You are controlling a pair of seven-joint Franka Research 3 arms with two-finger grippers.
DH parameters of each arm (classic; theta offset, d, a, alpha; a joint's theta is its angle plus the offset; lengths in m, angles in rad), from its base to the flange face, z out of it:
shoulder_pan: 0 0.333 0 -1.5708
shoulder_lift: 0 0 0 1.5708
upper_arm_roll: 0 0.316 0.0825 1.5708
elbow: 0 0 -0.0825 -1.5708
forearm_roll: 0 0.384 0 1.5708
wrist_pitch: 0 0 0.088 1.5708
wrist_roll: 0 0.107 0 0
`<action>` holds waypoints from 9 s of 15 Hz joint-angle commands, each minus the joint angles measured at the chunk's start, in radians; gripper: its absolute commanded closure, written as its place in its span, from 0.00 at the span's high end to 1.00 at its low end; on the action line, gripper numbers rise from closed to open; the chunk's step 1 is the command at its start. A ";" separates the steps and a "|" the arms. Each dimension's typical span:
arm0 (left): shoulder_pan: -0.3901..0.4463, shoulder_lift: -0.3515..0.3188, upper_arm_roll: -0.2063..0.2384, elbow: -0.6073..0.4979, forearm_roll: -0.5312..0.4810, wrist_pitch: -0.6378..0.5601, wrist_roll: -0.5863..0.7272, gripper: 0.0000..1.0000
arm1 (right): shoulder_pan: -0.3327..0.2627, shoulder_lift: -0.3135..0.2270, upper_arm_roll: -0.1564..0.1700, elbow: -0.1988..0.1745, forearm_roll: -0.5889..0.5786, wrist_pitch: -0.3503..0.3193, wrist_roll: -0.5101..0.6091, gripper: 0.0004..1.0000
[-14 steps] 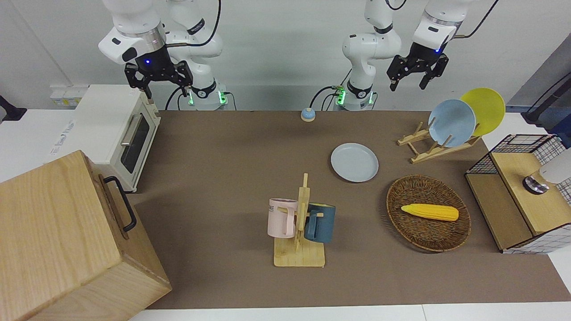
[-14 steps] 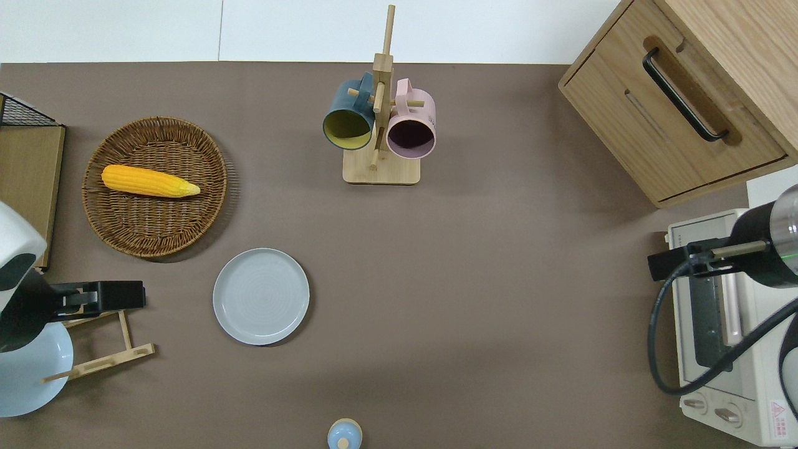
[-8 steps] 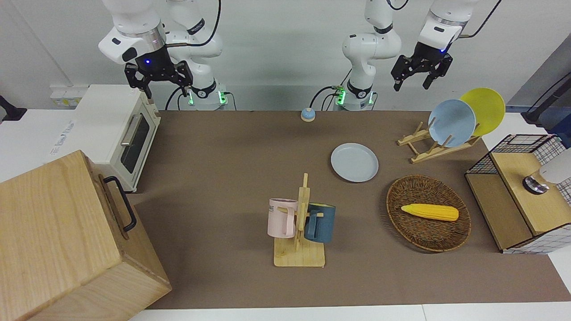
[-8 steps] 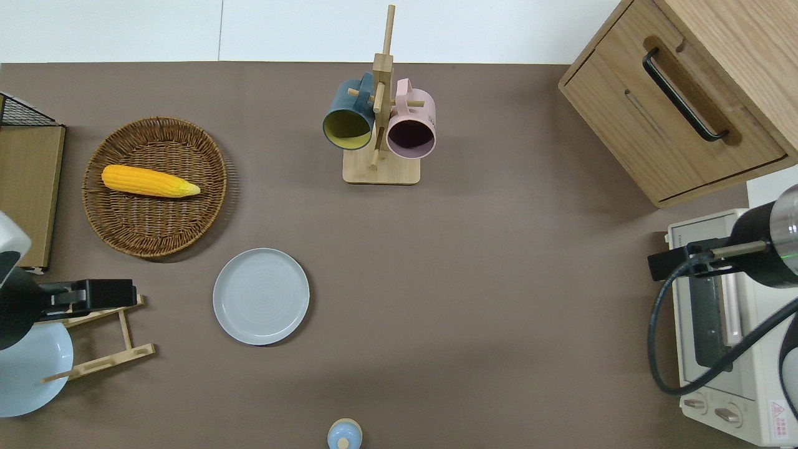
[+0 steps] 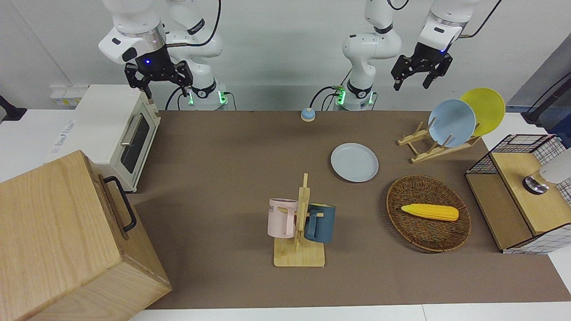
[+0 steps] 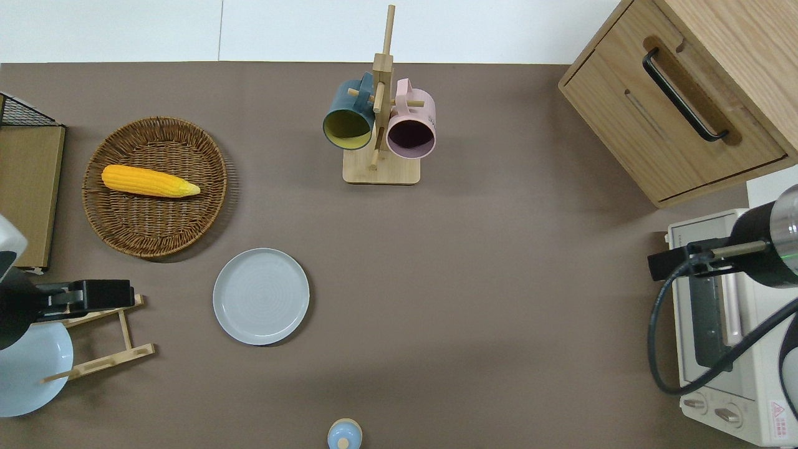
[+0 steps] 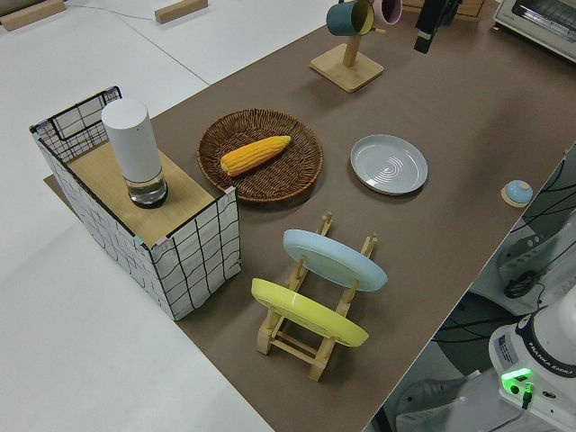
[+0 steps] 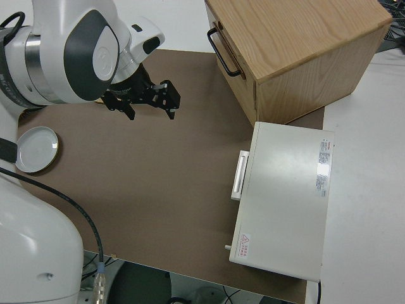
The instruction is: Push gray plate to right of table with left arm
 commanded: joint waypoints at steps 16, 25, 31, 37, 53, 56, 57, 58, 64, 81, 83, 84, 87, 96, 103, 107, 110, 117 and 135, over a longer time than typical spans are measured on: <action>-0.006 -0.031 0.052 -0.183 0.009 0.074 0.032 0.99 | -0.024 -0.009 0.019 0.000 -0.010 -0.014 -0.008 1.00; -0.009 0.034 0.046 -0.430 -0.015 0.340 0.060 0.99 | -0.024 -0.009 0.019 0.000 -0.008 -0.014 -0.008 1.00; -0.008 0.119 0.050 -0.517 -0.037 0.494 0.072 0.99 | -0.024 -0.009 0.019 0.000 -0.010 -0.014 -0.008 1.00; -0.017 0.187 0.046 -0.608 -0.058 0.627 0.075 0.99 | -0.024 -0.009 0.019 0.000 -0.008 -0.014 -0.008 1.00; -0.017 0.230 0.038 -0.669 -0.100 0.738 0.129 0.87 | -0.024 -0.009 0.019 0.000 -0.008 -0.014 -0.008 1.00; -0.017 0.236 0.038 -0.669 -0.101 0.753 0.127 0.81 | -0.024 -0.009 0.019 0.000 -0.010 -0.014 -0.008 1.00; -0.017 0.241 0.038 -0.669 -0.101 0.755 0.127 0.78 | -0.024 -0.009 0.019 0.000 -0.008 -0.014 -0.008 1.00; -0.017 0.247 0.038 -0.669 -0.107 0.757 0.129 0.72 | -0.024 -0.009 0.019 0.000 -0.008 -0.014 -0.008 1.00; -0.028 0.252 0.037 -0.668 -0.147 0.766 0.129 0.23 | -0.024 -0.009 0.019 0.000 -0.008 -0.014 -0.008 1.00; -0.236 0.256 0.037 -0.661 -0.252 0.821 -0.098 0.00 | -0.024 -0.009 0.019 0.000 -0.008 -0.014 -0.008 1.00; -0.291 0.262 0.037 -0.658 -0.271 0.839 -0.167 0.00 | -0.024 -0.009 0.019 0.000 -0.008 -0.014 -0.008 1.00; -0.308 0.262 0.037 -0.657 -0.272 0.849 -0.195 0.00 | -0.024 -0.009 0.019 0.000 -0.010 -0.014 -0.008 1.00; -0.371 0.267 0.035 -0.657 -0.279 0.885 -0.277 0.00 | -0.024 -0.009 0.019 0.000 -0.008 -0.014 -0.008 1.00; -0.519 0.318 -0.014 -0.637 -0.301 1.020 -0.543 0.00 | -0.024 -0.009 0.019 0.000 -0.008 -0.014 -0.008 1.00; -0.519 0.374 -0.109 -0.611 -0.299 1.109 -0.667 0.00 | -0.024 -0.009 0.019 0.000 -0.008 -0.014 -0.008 1.00; -0.532 0.387 -0.126 -0.585 -0.299 1.111 -0.715 0.00 | -0.024 -0.009 0.019 0.000 -0.010 -0.014 -0.008 1.00; -0.532 0.397 -0.147 -0.560 -0.299 1.109 -0.750 0.00 | -0.024 -0.009 0.019 0.000 -0.008 -0.014 -0.008 1.00; -0.534 0.449 -0.201 -0.479 -0.287 1.111 -0.841 0.00 | -0.024 -0.009 0.019 0.000 -0.008 -0.014 -0.008 1.00; -0.595 0.473 -0.198 -0.454 -0.125 1.004 -0.896 0.98 | -0.024 -0.009 0.019 0.000 -0.010 -0.014 -0.008 1.00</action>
